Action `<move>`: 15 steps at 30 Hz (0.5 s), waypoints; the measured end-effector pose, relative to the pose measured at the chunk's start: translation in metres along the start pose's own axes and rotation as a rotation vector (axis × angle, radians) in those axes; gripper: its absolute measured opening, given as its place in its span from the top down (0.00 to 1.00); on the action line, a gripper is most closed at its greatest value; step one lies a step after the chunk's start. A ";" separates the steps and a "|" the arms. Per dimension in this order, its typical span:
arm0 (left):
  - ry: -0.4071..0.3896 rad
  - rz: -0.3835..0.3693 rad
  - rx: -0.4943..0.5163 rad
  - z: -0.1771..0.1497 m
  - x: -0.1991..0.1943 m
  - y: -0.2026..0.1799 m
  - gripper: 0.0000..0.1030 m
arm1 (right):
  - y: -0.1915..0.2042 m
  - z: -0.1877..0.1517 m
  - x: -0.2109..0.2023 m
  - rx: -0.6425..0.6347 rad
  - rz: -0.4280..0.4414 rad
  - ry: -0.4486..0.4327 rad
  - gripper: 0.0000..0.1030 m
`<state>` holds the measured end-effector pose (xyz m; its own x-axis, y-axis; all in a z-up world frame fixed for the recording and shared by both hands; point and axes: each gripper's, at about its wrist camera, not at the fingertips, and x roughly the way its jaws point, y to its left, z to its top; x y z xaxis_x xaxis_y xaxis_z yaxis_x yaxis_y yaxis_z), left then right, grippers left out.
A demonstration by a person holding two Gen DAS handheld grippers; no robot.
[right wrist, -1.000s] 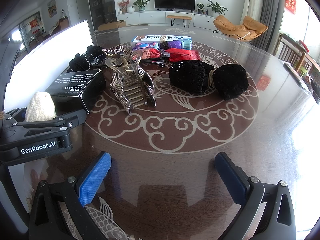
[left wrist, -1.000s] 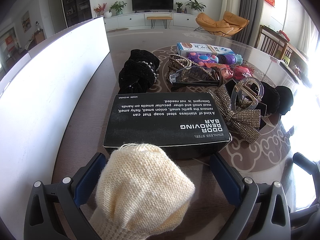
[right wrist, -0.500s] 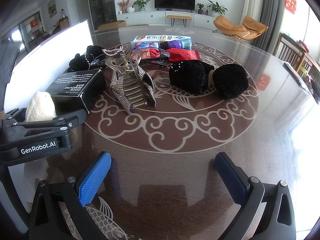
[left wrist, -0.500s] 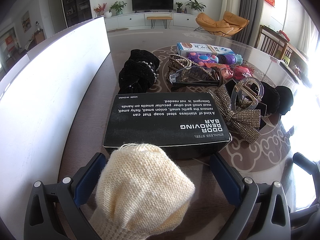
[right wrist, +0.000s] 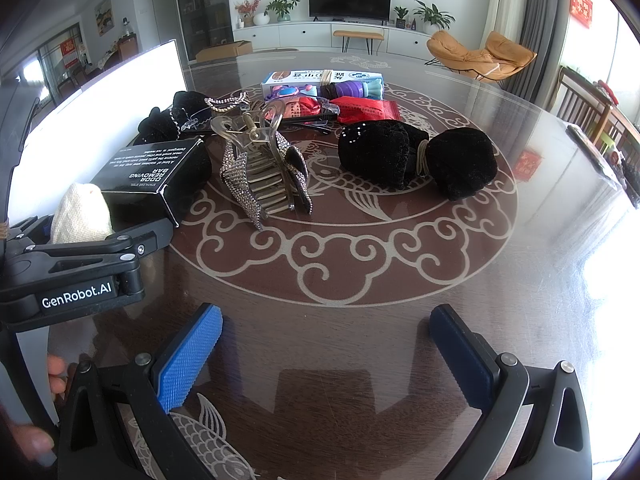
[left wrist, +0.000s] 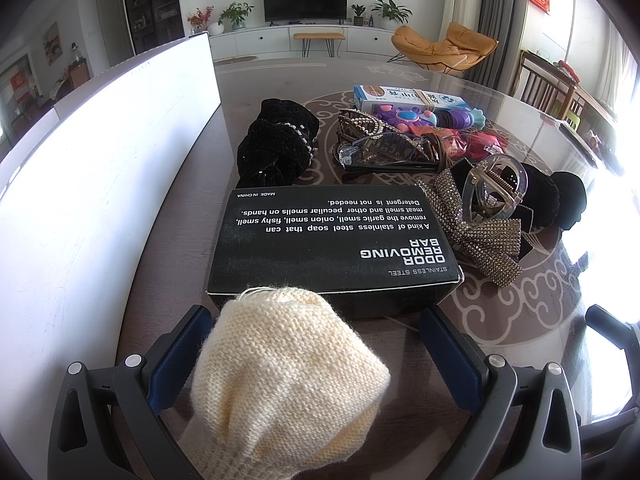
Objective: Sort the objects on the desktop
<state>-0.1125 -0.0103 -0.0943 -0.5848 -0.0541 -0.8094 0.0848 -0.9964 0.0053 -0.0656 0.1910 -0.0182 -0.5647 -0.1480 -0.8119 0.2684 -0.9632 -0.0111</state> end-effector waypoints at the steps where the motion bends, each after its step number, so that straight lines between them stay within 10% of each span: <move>1: 0.000 0.000 0.000 0.000 0.000 0.000 0.00 | 0.000 0.000 0.000 0.000 0.000 0.000 0.00; 7: 0.076 -0.059 0.086 -0.021 -0.017 0.003 0.00 | -0.001 0.000 0.000 -0.011 0.015 0.009 0.00; 12: 0.085 -0.087 0.126 -0.028 -0.022 0.011 0.00 | -0.055 0.026 -0.030 -0.020 0.229 -0.064 0.01; 15: 0.041 -0.105 0.102 -0.024 -0.027 0.013 0.25 | -0.083 0.075 -0.037 -0.182 0.210 -0.125 0.00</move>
<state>-0.0758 -0.0202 -0.0866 -0.5523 0.0514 -0.8321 -0.0587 -0.9980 -0.0227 -0.1251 0.2595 0.0563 -0.5706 -0.3772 -0.7295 0.5184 -0.8543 0.0362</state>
